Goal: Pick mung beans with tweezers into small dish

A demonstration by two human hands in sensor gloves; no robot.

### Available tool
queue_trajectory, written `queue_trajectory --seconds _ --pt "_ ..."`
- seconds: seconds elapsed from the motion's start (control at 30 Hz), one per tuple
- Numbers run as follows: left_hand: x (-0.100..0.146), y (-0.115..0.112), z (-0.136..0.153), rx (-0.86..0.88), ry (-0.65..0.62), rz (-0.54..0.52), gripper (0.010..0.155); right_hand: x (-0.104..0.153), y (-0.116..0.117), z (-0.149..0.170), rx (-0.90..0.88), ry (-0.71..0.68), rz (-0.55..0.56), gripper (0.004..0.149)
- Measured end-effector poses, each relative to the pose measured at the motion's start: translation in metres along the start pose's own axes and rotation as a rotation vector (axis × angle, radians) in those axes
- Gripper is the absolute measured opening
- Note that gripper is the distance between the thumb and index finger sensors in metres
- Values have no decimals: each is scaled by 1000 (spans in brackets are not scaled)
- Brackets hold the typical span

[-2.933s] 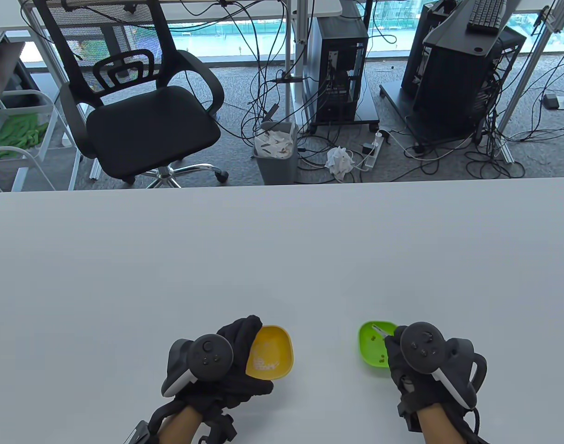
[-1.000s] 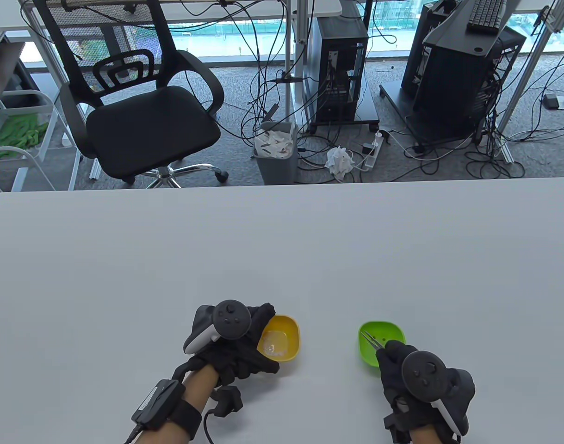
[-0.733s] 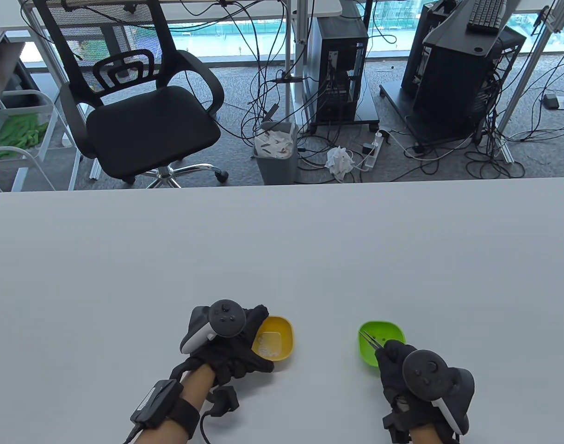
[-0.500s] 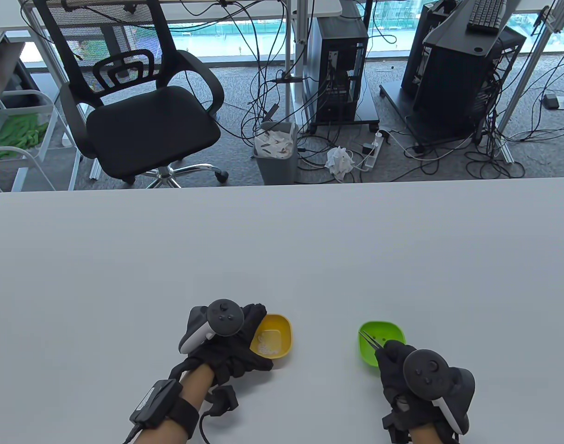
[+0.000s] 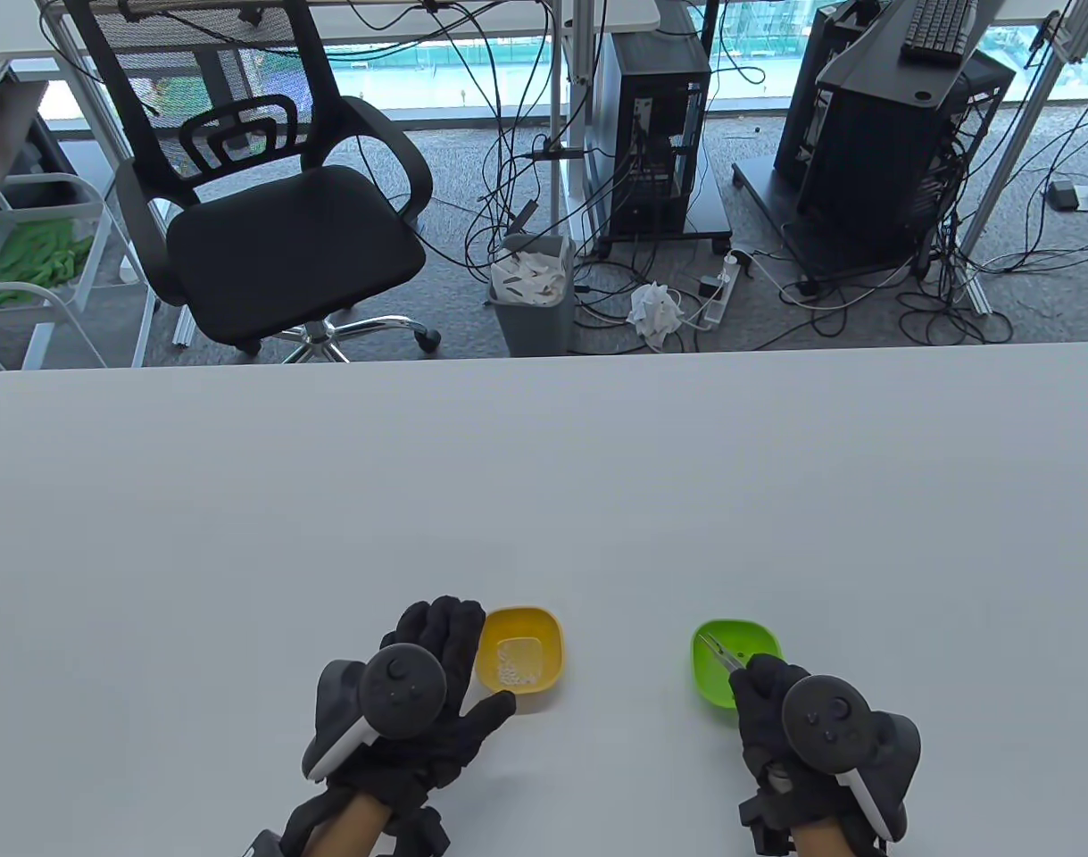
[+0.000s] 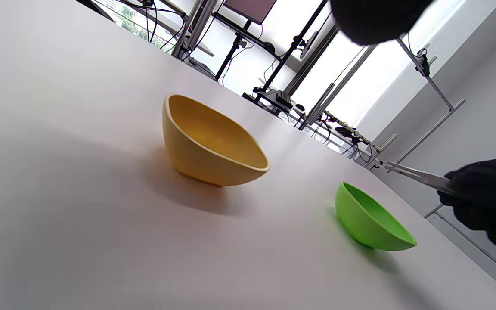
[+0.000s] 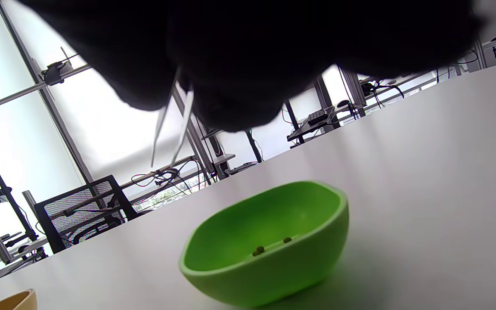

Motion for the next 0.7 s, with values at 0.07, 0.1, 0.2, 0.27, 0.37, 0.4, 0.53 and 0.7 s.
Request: queue_trajectory --seconds 0.07,0.1,0.2,0.27,0.37,0.4,0.53,0.7 --pt "10 2 -3 -45 -19 -25 87 0 1 1 9 6 -3 40" --pt "13 2 -5 -57 -26 -28 86 0 1 1 13 8 -3 40" --pt "22 5 -7 -83 -45 -61 85 -1 2 1 23 12 -3 40" --pt "24 4 -6 -85 -43 -88 85 -1 2 1 27 13 -1 40" --pt "22 -4 -2 -72 -25 -60 84 -1 0 2 36 28 28 40" --pt "21 -6 0 -70 -20 -44 84 0 -2 3 48 51 55 40" --pt "20 -7 -1 -72 -27 -47 83 -4 -15 16 115 159 147 40" --pt "20 -7 -1 -73 -34 -57 83 -17 -19 52 126 323 167 40"
Point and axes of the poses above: the tracker on the back of each hand, its own z axis roughly to the little-finger side, its own x axis roughly from the fingertips to the wrist, y = z × x, the point moved 3 cm from there along -x, roughly from the wrist to the fingertips, and after that the axes turned 12 degrees about -z, right-handed, at the moved point
